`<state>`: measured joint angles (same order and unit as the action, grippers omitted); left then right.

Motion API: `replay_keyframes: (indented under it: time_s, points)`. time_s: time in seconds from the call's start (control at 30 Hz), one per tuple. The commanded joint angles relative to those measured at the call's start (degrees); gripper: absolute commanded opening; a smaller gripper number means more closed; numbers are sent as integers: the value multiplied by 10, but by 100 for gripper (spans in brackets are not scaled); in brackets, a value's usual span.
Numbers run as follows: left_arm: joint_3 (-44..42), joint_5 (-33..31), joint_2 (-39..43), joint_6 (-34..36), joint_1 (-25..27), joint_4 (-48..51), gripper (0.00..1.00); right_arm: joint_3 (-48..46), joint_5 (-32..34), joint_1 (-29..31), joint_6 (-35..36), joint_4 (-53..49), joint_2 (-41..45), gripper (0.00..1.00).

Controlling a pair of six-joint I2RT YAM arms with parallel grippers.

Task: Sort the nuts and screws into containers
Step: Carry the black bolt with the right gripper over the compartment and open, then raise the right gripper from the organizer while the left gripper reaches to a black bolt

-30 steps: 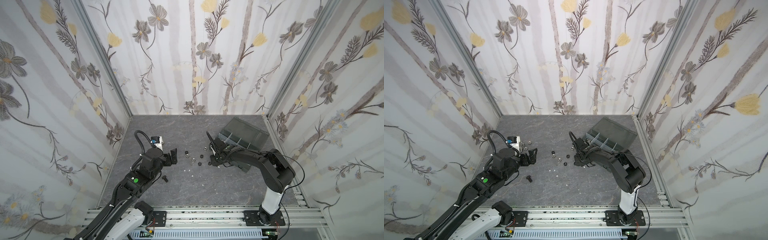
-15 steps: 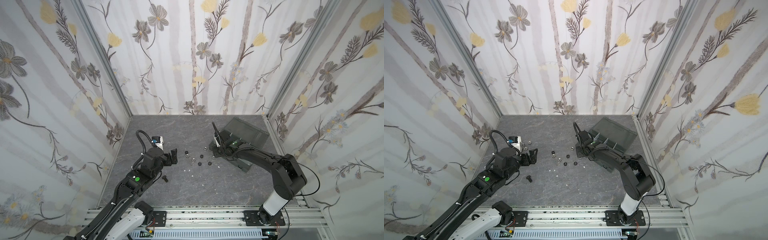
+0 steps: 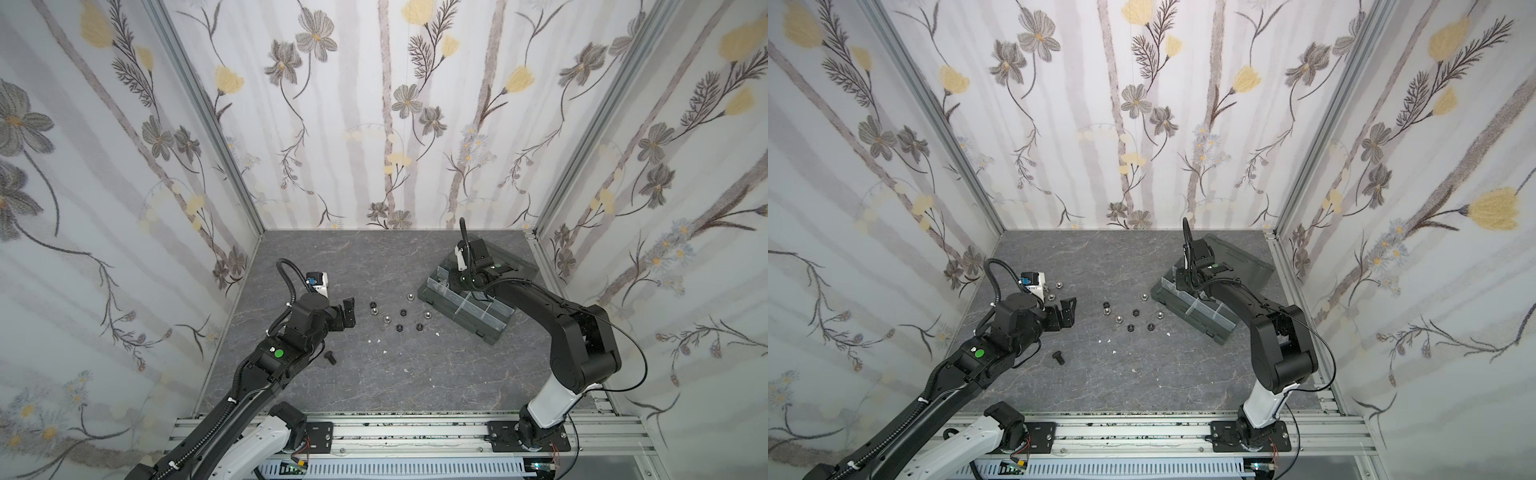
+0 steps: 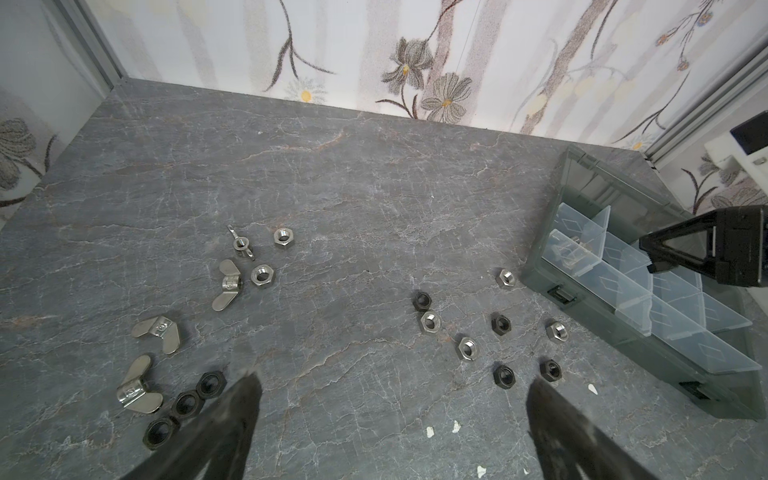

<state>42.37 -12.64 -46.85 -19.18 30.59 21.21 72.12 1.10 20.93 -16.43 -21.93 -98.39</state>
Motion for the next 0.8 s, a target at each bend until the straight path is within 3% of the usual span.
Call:
replay_keyframes:
  time_s: [0.0,0.23,0.6,0.77]
  points:
    - [-1,-1,-7,5,-6,-13,100,7,-20,-12,-1,22,-14,13]
    - [0,7,-23,7,-17,-12,100,5,-25,-36,-1,40,-40,15]
    - [1,19,-23,1,-21,-9,100,-12,-40,-48,-10,68,-30,37]
    - [12,23,-30,-9,-18,3,100,-32,-48,-49,-18,85,7,41]
